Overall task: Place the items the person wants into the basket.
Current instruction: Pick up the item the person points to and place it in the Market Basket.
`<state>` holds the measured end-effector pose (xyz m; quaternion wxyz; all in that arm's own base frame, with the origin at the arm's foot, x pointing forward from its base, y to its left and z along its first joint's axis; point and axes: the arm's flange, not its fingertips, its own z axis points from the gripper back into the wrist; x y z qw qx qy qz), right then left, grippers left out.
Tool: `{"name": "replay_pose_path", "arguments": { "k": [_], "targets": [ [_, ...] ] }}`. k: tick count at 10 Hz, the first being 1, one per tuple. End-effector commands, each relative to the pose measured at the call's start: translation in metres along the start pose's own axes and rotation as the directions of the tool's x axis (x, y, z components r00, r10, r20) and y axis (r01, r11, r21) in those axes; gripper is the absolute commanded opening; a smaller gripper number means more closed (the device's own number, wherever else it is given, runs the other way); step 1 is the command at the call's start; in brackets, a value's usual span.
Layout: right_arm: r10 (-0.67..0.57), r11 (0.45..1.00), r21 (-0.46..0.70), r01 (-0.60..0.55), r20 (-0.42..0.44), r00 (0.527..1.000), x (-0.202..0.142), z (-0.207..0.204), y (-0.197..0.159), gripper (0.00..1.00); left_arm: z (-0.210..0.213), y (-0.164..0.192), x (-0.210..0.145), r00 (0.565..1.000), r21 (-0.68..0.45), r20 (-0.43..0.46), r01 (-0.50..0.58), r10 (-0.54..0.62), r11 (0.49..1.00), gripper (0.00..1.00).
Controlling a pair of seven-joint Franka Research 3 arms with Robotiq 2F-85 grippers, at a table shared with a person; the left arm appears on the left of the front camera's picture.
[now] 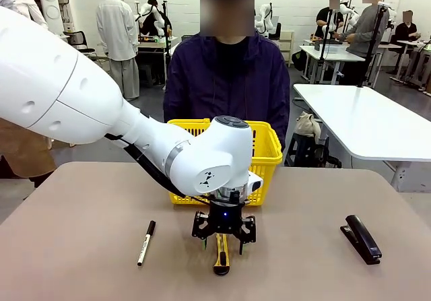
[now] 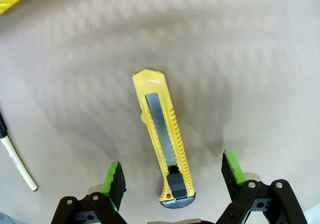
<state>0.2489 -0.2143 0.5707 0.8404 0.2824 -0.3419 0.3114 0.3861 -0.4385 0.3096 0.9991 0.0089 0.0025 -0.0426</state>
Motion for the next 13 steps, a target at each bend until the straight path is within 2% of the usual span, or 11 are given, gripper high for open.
{"name": "replay_pose_path", "arguments": {
  "k": [1,2,3,4,5,7,8,10,13],
  "targets": [
    [0.011,1.0,0.019,-0.012,0.037,0.999,0.0016,-0.0004,-0.0017,1.0,0.0019,-0.0025,0.006,1.0,0.001,-0.026,0.012,-0.012,1.0,1.0],
    [0.011,1.0,0.019,-0.012,0.037,0.999,0.0016,-0.0004,-0.0017,1.0,0.0015,-0.0025,0.0043,1.0,-0.006,-0.016,0.023,-0.023,1.0,1.0],
    [0.011,1.0,0.019,-0.012,0.037,0.999,0.0016,-0.0004,-0.0017,1.0,0.0009,-0.0028,0.0022,0.999,-0.008,-0.01,0.03,-0.03,1.0,0.52],
    [0.011,1.0,0.019,-0.012,0.037,0.999,0.0016,-0.0004,-0.0017,1.0,0.0018,-0.0019,0.0036,0.999,-0.009,-0.015,0.035,-0.035,0.999,0.45],
    [0.011,1.0,0.019,-0.012,0.037,0.999,0.0016,-0.0004,-0.0017,1.0,0.002,-0.002,0.0034,0.999,-0.011,-0.018,0.036,-0.036,0.999,0.0],
    [0.011,1.0,0.019,-0.012,0.037,0.999,0.0016,-0.0004,-0.0017,1.0,0.0015,-0.0025,0.0023,0.999,-0.015,-0.023,0.039,-0.039,0.999,0.0],
    [0.011,1.0,0.019,-0.012,0.037,0.999,0.0016,-0.0004,-0.0017,1.0,0.0017,-0.0021,0.0028,0.999,-0.016,-0.026,0.041,-0.042,0.999,0.21],
    [0.011,1.0,0.019,-0.012,0.037,0.999,0.0016,-0.0004,-0.0017,1.0,0.0014,-0.0022,0.0022,0.999,-0.018,-0.028,0.04,-0.041,0.999,0.0],
    [0.011,1.0,0.019,-0.012,0.037,0.999,0.0016,-0.0004,-0.0017,1.0,0.003,-0.0013,0.0024,0.998,-0.026,-0.032,0.05,-0.051,0.998,0.0]
  ]
}}
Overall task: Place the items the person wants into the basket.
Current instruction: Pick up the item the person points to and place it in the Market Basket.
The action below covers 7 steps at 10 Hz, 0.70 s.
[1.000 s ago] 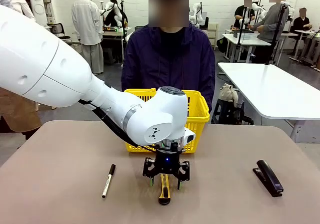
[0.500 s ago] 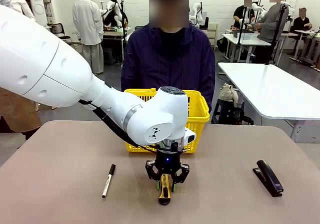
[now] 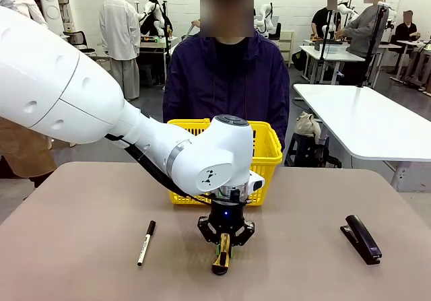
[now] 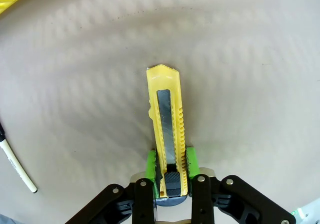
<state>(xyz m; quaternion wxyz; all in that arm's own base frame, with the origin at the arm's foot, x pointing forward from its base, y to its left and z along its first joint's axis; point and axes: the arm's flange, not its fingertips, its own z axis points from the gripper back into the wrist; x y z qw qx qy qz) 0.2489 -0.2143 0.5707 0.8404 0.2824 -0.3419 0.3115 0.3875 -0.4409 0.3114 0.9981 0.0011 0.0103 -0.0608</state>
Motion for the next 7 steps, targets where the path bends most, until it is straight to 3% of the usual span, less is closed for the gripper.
{"name": "replay_pose_path", "arguments": {
  "k": [1,2,7],
  "targets": [
    [0.011,1.0,0.019,-0.012,0.037,0.999,0.002,0.0,-0.002,1.0,0.007,0.002,-0.001,0.999,-0.011,-0.018,0.036,-0.036,0.999,0.0],
    [0.011,1.0,0.019,-0.012,0.037,0.999,0.002,0.0,-0.002,1.0,0.025,0.006,-0.002,0.997,0.013,-0.016,0.078,-0.077,0.997,0.21],
    [0.011,1.0,0.019,-0.012,0.037,0.999,0.002,0.0,-0.002,1.0,0.228,0.027,-0.059,0.928,0.071,0.171,0.323,-0.331,0.944,0.21]
  ]
}}
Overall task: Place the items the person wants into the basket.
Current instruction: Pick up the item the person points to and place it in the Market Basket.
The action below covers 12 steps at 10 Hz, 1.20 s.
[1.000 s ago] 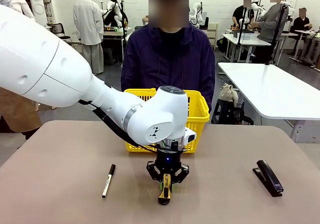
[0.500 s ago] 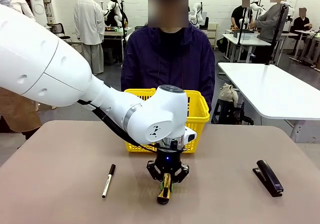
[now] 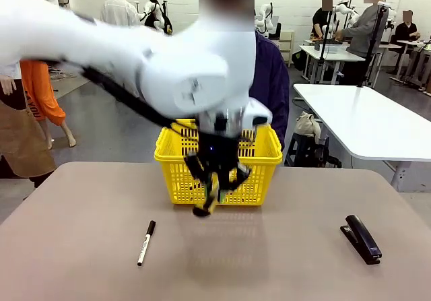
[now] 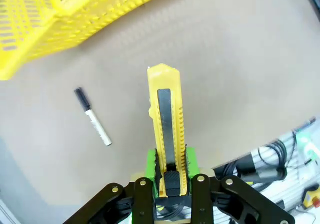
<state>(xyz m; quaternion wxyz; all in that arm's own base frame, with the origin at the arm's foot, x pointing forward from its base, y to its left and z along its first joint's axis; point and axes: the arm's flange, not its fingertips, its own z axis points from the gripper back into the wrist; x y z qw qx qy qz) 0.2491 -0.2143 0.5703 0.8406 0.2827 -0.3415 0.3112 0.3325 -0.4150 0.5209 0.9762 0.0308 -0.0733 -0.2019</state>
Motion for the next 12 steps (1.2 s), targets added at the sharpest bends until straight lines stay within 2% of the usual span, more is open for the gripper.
{"name": "replay_pose_path", "arguments": {
  "k": [1,2,3,5,7,9,11,12],
  "targets": [
    [0.012,1.0,0.018,-0.012,0.038,0.999,0.002,0.0,-0.001,1.0,0.045,0.016,0.015,0.994,-0.059,0.041,0.106,-0.104,0.993,0.21],
    [0.012,1.0,0.018,-0.012,0.038,0.999,0.002,0.0,-0.001,1.0,0.067,0.024,0.042,0.963,-0.074,0.041,0.27,-0.267,0.96,0.21],
    [0.012,1.0,0.018,-0.012,0.038,0.999,0.002,0.0,-0.001,1.0,0.074,0.035,0.075,0.939,-0.102,0.034,0.344,-0.342,0.934,0.21],
    [0.012,1.0,0.018,-0.012,0.038,0.999,0.002,0.0,-0.001,1.0,0.073,0.056,0.131,0.909,-0.206,0.02,0.411,-0.416,0.888,0.21],
    [0.012,1.0,0.018,-0.012,0.038,0.999,0.002,0.0,-0.001,1.0,0.063,0.061,0.167,0.879,-0.158,-0.026,0.467,-0.476,0.87,0.21],
    [0.012,1.0,0.018,-0.012,0.038,0.999,0.002,0.0,-0.001,1.0,0.052,0.066,0.183,0.865,-0.113,-0.019,0.497,-0.502,0.86,0.21],
    [0.012,1.0,0.018,-0.012,0.038,0.999,0.002,0.0,-0.001,1.0,0.04,0.067,0.181,0.836,-0.04,-0.009,0.548,-0.548,0.836,0.21],
    [0.012,1.0,0.018,-0.012,0.038,0.999,0.002,0.0,-0.001,1.0,0.037,0.069,0.173,0.877,-0.126,-0.02,0.474,-0.48,0.872,0.21]
  ]
}}
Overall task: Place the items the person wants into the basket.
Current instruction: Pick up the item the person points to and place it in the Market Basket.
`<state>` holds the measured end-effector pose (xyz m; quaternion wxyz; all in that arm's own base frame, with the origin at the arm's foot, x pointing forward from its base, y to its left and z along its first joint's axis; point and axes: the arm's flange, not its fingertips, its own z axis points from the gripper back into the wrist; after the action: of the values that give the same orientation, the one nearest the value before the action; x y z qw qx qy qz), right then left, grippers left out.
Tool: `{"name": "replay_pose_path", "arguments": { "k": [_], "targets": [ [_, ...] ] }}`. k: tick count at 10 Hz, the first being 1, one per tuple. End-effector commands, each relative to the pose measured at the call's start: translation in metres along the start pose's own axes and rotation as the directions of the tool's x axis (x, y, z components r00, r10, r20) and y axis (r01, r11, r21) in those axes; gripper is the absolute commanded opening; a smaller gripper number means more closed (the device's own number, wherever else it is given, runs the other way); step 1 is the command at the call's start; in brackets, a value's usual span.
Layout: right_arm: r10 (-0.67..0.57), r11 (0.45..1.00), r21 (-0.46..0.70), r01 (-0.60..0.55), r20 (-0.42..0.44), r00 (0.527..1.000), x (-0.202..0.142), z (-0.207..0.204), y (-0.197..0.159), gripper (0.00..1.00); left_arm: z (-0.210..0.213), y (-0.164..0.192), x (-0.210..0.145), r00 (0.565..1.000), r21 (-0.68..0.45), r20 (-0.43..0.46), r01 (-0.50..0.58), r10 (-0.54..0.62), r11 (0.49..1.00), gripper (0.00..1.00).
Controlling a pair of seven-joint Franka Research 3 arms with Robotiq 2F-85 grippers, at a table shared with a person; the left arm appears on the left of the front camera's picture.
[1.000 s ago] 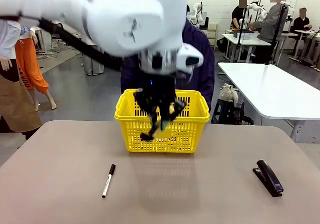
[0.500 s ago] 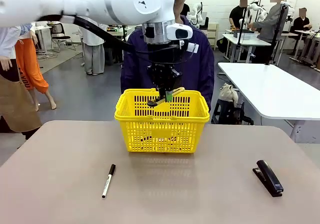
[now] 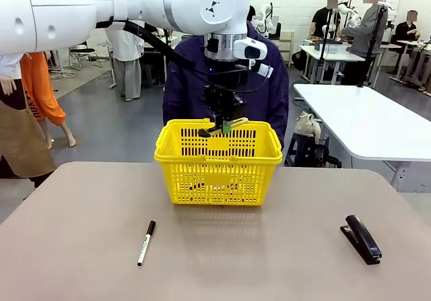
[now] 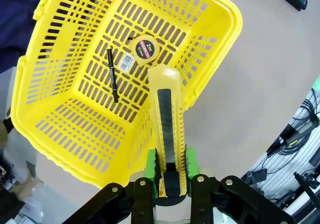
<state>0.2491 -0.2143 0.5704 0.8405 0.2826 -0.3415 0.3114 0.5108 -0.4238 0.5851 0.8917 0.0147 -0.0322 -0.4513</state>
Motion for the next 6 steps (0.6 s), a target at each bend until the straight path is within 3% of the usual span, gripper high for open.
{"name": "replay_pose_path", "arguments": {
  "k": [1,6],
  "targets": [
    [0.011,1.0,0.018,-0.012,0.038,0.999,0.0017,-0.0002,-0.0015,1.0,0.0016,0.0008,-0.0018,1.0,-0.038,0.006,-0.028,0.028,0.999,0.21],
    [0.011,1.0,0.018,-0.012,0.038,0.999,0.0017,-0.0002,-0.0015,1.0,0.0016,0.0008,-0.0018,1.0,-0.038,0.006,-0.028,0.028,0.999,0.21]
  ]
}}
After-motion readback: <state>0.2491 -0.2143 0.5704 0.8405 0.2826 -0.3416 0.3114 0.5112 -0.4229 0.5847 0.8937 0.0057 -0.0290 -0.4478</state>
